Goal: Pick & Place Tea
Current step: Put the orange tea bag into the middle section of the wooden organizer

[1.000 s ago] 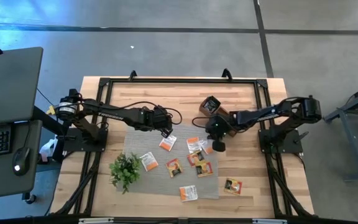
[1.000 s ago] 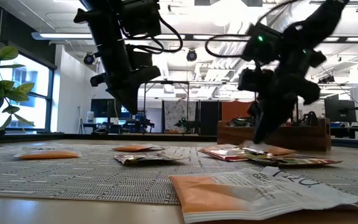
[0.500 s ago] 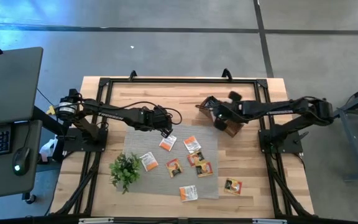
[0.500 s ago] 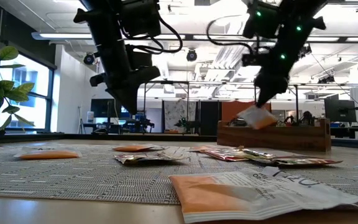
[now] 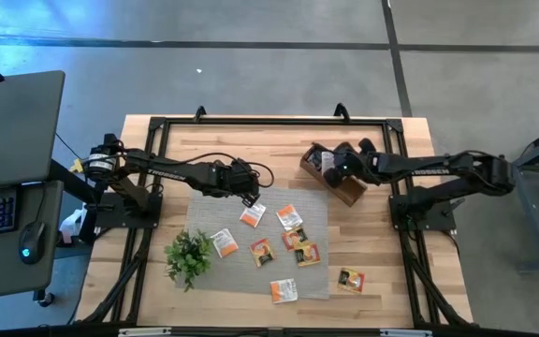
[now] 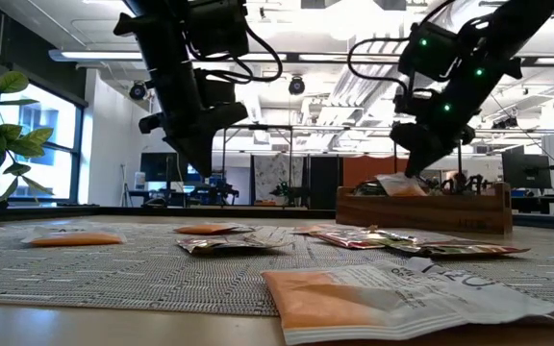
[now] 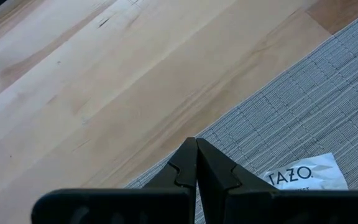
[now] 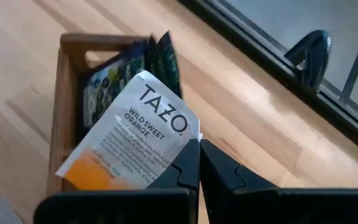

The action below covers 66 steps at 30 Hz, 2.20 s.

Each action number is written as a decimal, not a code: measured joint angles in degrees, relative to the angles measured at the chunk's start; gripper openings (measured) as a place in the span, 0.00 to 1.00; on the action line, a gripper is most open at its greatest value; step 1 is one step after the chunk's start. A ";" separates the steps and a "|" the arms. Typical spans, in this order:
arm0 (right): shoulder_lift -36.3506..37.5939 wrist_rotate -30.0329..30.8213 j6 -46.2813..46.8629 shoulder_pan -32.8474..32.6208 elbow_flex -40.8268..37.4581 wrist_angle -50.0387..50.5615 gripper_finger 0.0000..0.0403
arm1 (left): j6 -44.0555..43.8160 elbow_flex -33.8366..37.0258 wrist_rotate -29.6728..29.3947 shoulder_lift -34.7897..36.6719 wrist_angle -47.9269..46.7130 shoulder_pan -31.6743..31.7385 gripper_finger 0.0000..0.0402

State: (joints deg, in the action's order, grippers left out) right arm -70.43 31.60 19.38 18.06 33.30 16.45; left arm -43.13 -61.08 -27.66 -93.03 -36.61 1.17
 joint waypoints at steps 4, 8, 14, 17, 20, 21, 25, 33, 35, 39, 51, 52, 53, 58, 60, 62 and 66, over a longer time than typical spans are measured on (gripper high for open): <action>0.48 -0.31 3.99 -0.02 0.06 0.92 0.00 | 0.02 0.00 -0.02 0.00 -0.26 0.00 0.00; 0.48 0.23 10.13 -0.24 0.05 6.40 0.00 | 0.02 -0.02 -0.04 0.00 -1.26 0.00 0.00; 0.48 -2.29 13.55 -0.21 0.05 11.17 0.02 | 0.02 -0.02 -0.11 0.02 -1.32 0.00 0.00; 0.48 -5.45 10.79 -0.26 0.05 10.45 0.04 | 0.02 -0.02 -0.11 0.02 -1.32 0.00 0.00; 0.50 -5.68 8.75 -0.22 0.05 10.24 0.07 | 0.02 -0.02 -0.11 0.02 -1.32 0.00 0.00; 0.69 -5.79 8.57 -0.22 0.05 10.29 0.08 | 0.02 -0.02 -0.11 0.02 -1.32 0.00 0.00; 2.39 -9.10 7.43 -0.22 0.05 10.88 0.12 | 0.02 -0.02 -0.11 0.02 -1.30 0.00 0.00; 13.71 -16.07 5.20 -0.22 0.05 12.05 0.18 | 0.02 -0.02 -0.11 0.02 -1.25 0.00 0.00; 16.22 -17.15 2.97 -0.26 0.04 11.07 0.17 | 0.02 -0.02 -0.11 0.02 -1.18 0.00 0.00; 17.66 -18.03 1.12 -1.23 -1.80 4.75 0.16 | 0.02 -0.02 -0.11 0.02 -0.84 0.00 0.00; 4.46 -41.28 -8.82 -8.51 -8.53 -29.92 0.10 | 3.71 -0.02 2.22 0.02 3.25 0.00 0.00; 2.53 -40.94 -10.44 -9.31 -7.79 -30.16 0.10 | 4.86 -0.02 3.15 0.02 4.43 -0.01 0.00; 0.74 -40.94 -12.07 -9.98 -6.80 -30.30 0.11 | 5.92 -0.02 4.01 0.02 5.41 -0.04 0.00; -8.13 -42.16 -18.46 -12.11 -1.86 -29.93 0.19 | 9.10 -0.02 5.86 0.02 8.46 -0.04 0.00; -11.27 -42.36 -19.69 -12.33 0.27 -28.83 0.22 | 9.64 -0.02 5.29 0.02 8.10 -0.04 0.00; -14.02 -42.34 -19.82 -12.25 2.42 -28.47 0.25 | 10.40 -0.02 5.07 0.02 7.97 -0.04 0.02; -18.56 -41.14 -19.88 -11.99 5.83 -28.13 0.29 | 13.09 -0.05 6.65 -0.62 8.26 -0.01 0.10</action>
State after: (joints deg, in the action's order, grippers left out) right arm -89.00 -9.54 -0.50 6.07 39.13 -11.68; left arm -30.04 -61.13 -21.01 -93.66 -28.35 1.16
